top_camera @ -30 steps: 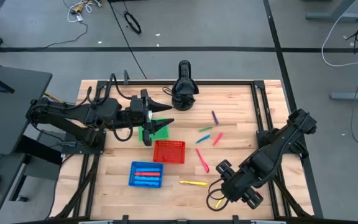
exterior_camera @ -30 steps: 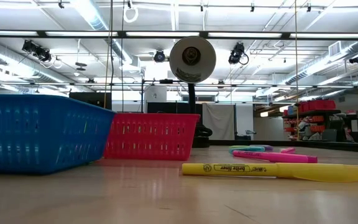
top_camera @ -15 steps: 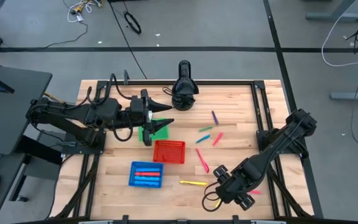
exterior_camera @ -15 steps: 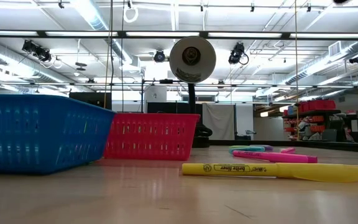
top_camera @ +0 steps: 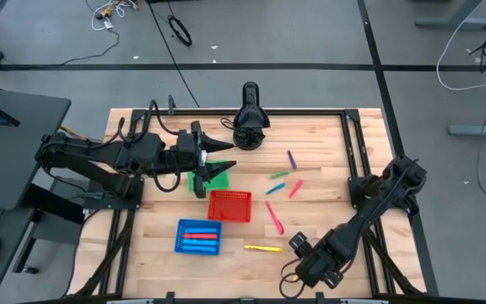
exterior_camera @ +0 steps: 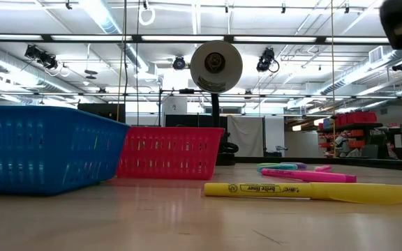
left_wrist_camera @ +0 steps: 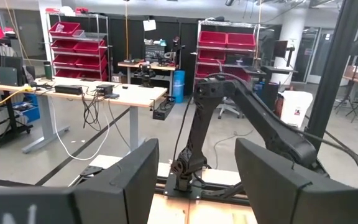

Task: Pick & Place Markers
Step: Put the right yellow marker pen into the red bin

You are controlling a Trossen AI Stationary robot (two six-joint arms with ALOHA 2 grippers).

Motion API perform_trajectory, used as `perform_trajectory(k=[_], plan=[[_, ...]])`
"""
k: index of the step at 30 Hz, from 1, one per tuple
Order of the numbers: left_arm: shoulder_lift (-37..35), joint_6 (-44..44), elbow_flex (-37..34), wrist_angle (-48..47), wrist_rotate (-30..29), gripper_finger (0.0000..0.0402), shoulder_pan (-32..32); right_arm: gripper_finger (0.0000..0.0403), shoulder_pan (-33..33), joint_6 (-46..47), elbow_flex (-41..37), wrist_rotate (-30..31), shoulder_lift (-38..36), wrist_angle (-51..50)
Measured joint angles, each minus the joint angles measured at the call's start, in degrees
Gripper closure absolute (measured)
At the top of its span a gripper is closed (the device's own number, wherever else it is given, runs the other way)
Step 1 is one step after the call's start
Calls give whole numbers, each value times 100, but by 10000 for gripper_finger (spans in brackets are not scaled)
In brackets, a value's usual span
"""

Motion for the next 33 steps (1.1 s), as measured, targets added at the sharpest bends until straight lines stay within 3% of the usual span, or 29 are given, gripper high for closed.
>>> perform_trajectory(k=[12,19,23,33], plan=[[0,4,0,0,-2,182,0,151,96,-220,-2,168,853,646],[0,8,0,-4,-2,182,0,157,130,-506,33,319,1200,534],[0,9,0,-13,-2,182,0,197,136,-660,21,315,1178,571],[0,13,0,-19,-2,182,0,353,132,-375,11,333,1138,650]])
